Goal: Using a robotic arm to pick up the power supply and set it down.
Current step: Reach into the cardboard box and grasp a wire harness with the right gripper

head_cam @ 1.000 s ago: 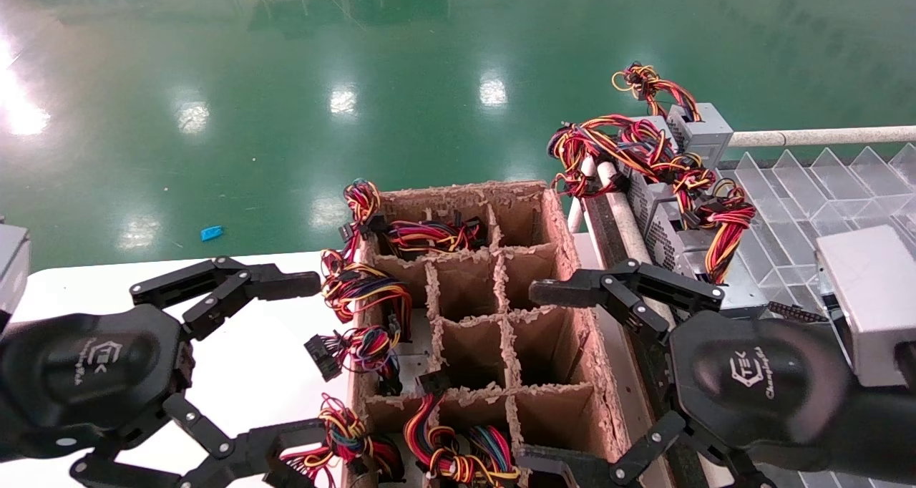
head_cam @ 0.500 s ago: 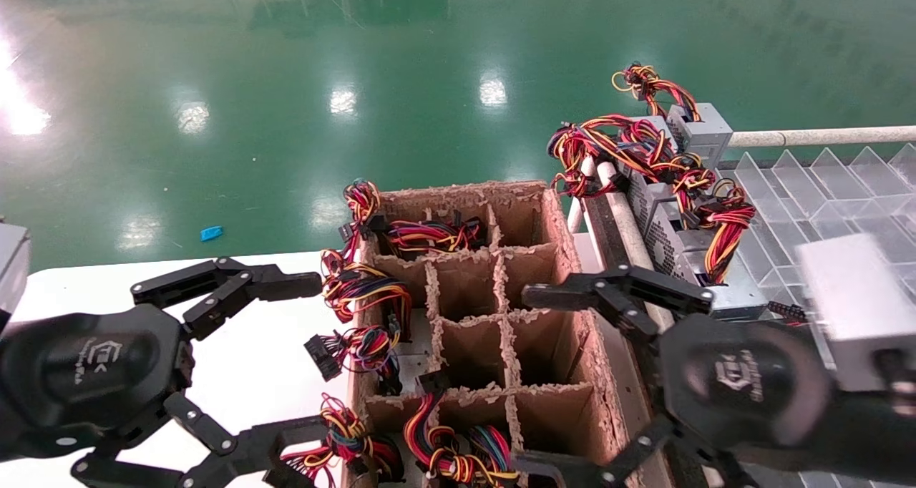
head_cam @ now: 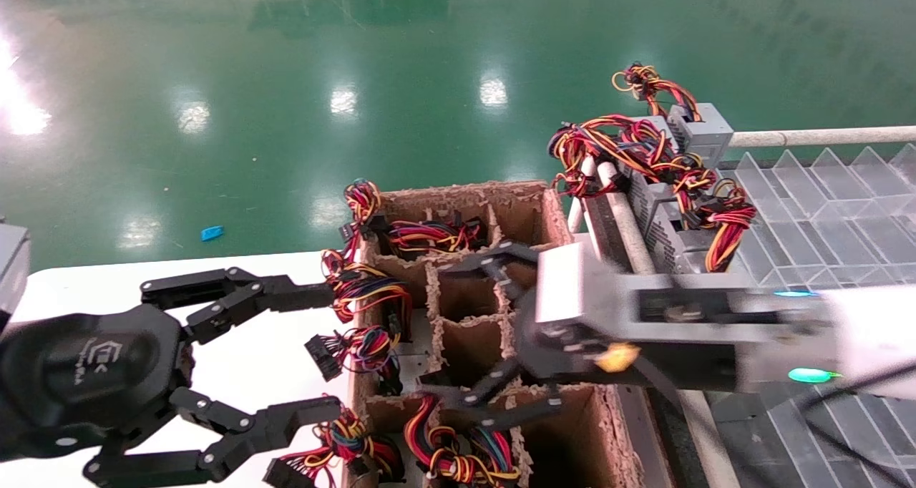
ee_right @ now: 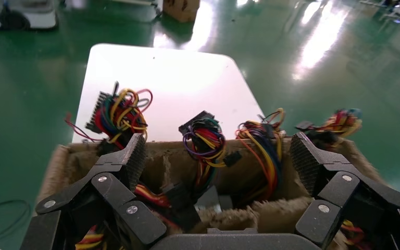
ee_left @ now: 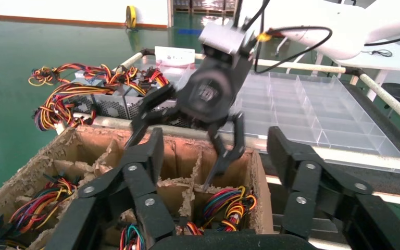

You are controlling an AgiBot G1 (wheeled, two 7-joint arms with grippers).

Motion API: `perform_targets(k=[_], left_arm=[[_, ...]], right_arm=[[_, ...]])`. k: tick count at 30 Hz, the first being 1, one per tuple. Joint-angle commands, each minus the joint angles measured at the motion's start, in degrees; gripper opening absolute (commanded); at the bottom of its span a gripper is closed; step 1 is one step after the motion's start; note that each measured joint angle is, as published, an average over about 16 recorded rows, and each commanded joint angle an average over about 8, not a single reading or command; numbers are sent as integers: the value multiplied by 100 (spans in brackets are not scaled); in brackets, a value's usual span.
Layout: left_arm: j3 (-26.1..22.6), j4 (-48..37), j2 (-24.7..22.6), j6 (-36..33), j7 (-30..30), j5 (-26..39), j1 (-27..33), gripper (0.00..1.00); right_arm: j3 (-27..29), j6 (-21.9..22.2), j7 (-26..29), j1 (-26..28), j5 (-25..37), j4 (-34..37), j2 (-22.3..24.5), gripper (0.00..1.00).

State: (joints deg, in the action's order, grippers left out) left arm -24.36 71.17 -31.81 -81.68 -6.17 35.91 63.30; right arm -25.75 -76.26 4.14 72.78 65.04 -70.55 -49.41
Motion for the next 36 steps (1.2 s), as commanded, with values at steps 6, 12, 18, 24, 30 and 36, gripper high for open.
perform_targets(k=[6,12,18,24,30,36], left_arm=[[0,0,0,0,0,0,0,0],[0,0,0,0,0,0,0,0],[0,0,0,0,0,0,0,0],[0,0,0,0,0,0,0,0],[0,0,0,0,0,0,0,0],[0,0,0,0,0,0,0,0]], right_arm=[[-324,42,-422,300,490,565,-629,97],[-477,-56,-710,498,680,1006,-914,57],[-562,-94,-893,604,762,1369,-1140,23],[-643,-130,-1035,692,842,1691,-1326,0],[-681,-105,-1160,741,895,1974,-1461,0],[-676,-118,-1252,771,869,2239,-1544,0]])
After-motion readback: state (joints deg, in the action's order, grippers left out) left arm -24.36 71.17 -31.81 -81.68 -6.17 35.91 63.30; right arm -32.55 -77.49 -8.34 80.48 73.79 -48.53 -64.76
